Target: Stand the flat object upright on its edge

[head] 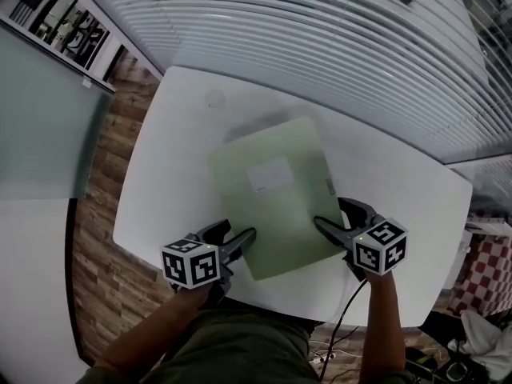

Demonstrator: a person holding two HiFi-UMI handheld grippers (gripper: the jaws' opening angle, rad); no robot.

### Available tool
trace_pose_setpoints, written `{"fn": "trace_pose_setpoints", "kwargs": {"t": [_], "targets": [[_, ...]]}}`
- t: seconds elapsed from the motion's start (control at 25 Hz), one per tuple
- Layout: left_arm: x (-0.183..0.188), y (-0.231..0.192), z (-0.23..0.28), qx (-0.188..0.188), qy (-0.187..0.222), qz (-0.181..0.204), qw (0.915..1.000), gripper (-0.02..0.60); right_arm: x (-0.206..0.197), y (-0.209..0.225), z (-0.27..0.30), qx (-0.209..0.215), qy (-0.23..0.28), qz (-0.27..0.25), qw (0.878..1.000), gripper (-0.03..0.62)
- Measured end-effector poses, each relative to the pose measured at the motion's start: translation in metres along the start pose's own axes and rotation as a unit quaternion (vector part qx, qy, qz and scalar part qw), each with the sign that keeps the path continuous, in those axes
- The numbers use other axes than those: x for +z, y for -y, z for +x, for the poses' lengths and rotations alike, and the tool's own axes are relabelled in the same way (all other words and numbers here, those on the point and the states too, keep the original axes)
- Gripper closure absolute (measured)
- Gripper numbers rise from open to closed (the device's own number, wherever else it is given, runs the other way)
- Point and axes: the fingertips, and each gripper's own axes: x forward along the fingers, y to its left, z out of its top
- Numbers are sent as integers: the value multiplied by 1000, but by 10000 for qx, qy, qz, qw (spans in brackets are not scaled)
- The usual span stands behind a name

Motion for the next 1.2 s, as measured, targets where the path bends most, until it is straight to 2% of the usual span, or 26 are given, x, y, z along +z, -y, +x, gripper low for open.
{"fn": "trace_pose_setpoints", "kwargs": {"t": [0.32,0.56,0.76,1.0,1.2], "targets": [[22,14,-30,-96,90,694,9975,308,15,-32,-23,-326,503,-26,9982,293],[33,23,-51,-203,103,1284,9915,308,21,-58,-39,-662,760,-205,9947,293],[42,25,-73,-266,166,1852,9822,308,25,-85,-48,-1004,956,-418,9895,293],[56,27,-95,-337,371,2261,9728,308,29,-108,-51,-1199,1302,-349,9836,295],[60,27,-112,-396,482,2765,9590,307,28,-129,-52,-1540,1365,-557,9770,295]]}}
